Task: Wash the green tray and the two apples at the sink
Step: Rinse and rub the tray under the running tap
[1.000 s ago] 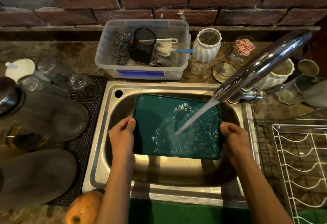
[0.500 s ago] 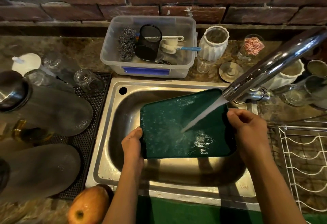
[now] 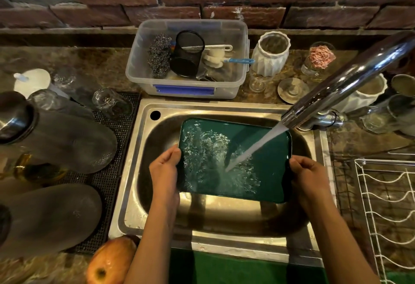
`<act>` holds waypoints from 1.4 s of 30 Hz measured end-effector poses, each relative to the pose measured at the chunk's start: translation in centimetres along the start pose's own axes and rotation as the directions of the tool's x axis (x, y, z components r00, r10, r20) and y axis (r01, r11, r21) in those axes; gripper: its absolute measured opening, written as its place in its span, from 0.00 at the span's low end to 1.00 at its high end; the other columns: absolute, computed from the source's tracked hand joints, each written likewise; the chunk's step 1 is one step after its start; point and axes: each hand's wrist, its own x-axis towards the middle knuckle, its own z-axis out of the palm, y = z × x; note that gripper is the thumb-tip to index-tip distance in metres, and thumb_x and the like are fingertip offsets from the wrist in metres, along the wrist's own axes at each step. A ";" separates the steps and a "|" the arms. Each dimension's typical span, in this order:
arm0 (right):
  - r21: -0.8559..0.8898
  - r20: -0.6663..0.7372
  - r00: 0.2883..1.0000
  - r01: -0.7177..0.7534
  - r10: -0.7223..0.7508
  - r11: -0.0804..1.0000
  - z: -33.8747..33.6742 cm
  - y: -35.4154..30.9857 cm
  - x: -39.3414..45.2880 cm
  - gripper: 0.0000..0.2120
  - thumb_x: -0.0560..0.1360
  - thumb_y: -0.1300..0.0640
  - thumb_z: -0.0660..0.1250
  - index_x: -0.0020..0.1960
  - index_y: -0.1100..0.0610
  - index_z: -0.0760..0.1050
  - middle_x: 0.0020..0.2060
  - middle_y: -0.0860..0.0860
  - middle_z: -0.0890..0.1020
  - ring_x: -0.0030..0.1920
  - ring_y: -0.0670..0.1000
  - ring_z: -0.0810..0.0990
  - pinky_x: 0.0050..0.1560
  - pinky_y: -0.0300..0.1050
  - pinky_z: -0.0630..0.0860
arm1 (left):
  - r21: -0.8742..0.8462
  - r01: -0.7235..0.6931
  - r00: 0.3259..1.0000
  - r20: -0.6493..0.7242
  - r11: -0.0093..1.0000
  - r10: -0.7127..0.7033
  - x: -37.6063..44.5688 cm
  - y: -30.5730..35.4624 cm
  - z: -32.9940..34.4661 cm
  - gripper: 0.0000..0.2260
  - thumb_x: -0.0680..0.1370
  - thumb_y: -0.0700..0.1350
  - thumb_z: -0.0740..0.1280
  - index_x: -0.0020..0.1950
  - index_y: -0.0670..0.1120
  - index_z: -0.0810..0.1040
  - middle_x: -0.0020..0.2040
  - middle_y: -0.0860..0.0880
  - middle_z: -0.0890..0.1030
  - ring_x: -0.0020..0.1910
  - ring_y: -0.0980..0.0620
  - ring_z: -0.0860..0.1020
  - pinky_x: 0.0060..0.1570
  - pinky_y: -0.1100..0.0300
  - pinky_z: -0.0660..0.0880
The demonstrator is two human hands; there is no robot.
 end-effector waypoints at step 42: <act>-0.140 -0.108 0.981 -0.175 0.161 0.975 3.5 8.4 8.4 0.16 0.77 0.73 0.57 0.37 0.59 0.75 0.31 0.56 0.75 0.30 0.53 0.73 0.22 0.37 0.69 | 0.090 0.261 0.955 -0.172 0.961 -0.243 8.7 -8.7 0.0 0.11 0.77 0.31 0.64 0.40 0.44 0.81 0.40 0.41 0.81 0.38 0.44 0.78 0.38 0.57 0.77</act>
